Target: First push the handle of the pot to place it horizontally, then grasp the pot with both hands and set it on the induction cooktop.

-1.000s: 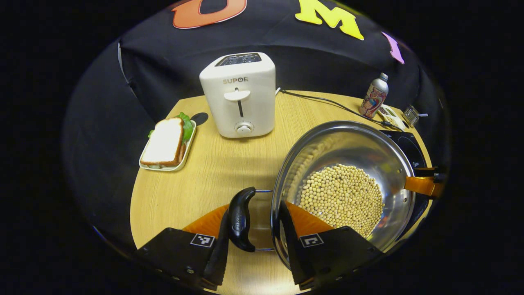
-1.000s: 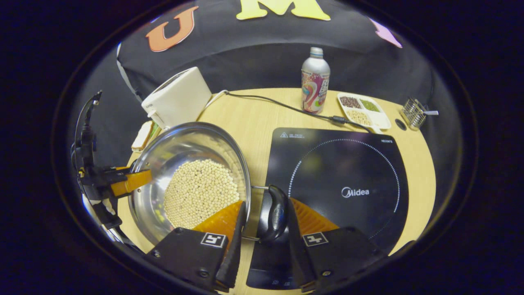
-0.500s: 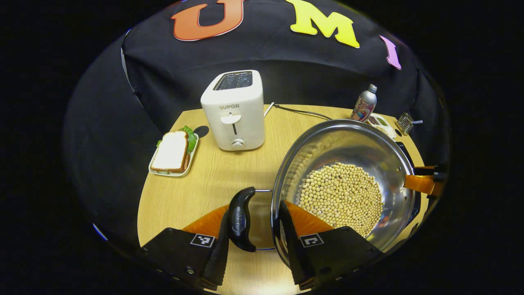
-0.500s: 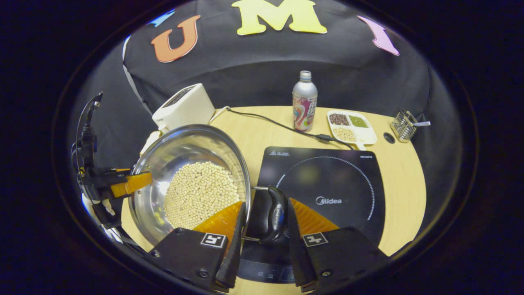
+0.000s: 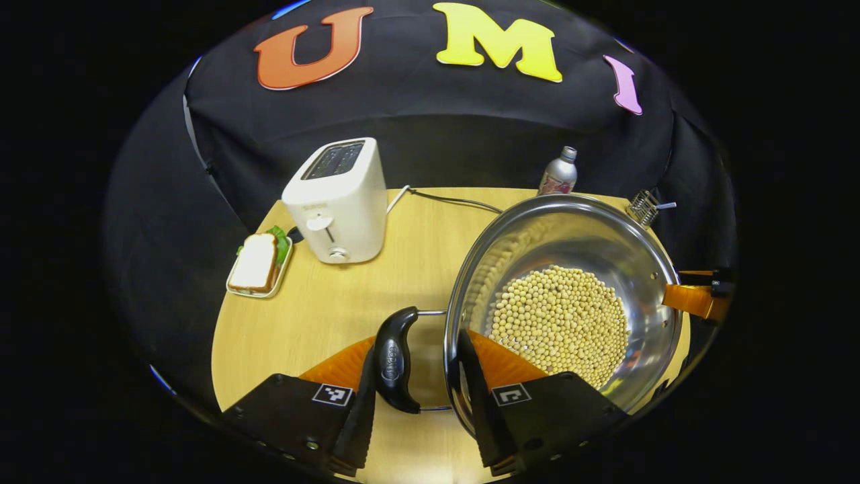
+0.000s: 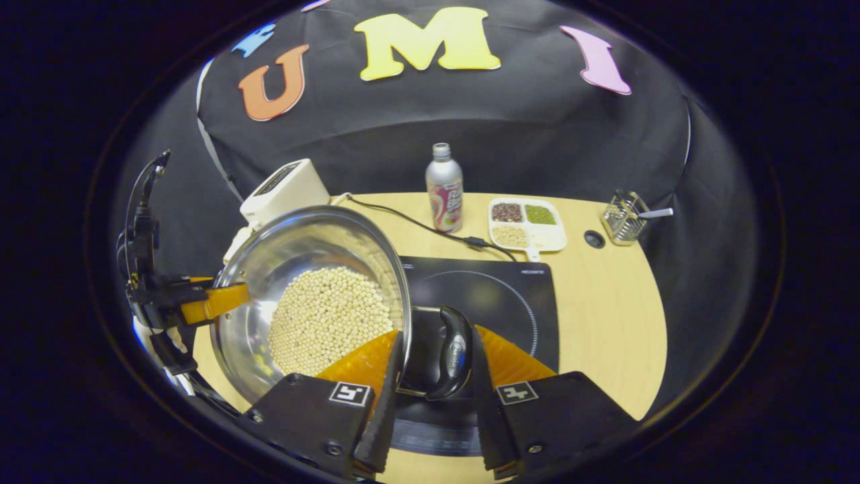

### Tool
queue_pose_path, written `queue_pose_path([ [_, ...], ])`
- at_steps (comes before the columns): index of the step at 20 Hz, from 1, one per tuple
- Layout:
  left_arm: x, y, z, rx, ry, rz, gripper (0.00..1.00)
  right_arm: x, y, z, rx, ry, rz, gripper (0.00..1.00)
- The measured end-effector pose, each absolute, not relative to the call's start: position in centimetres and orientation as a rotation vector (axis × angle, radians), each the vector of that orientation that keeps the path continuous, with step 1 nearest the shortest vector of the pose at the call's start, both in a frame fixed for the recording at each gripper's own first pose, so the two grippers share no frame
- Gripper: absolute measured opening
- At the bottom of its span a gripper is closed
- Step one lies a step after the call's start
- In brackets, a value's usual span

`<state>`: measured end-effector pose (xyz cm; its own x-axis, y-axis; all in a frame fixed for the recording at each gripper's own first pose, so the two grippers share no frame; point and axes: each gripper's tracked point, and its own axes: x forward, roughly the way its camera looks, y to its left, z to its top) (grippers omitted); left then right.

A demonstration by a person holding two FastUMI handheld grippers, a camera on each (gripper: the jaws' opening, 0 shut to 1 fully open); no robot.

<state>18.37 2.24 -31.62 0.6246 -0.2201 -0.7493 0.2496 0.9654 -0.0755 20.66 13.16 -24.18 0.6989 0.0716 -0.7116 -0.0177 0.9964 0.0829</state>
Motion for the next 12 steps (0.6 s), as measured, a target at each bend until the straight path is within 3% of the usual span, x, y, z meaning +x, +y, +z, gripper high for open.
queue_pose_path([
  [12, 17.7, -8.9, -32.0, 0.016, 0.875, -0.293, 0.6, 20.8, 1.9, -24.1, 0.056, 0.814, 0.008, 0.52],
])
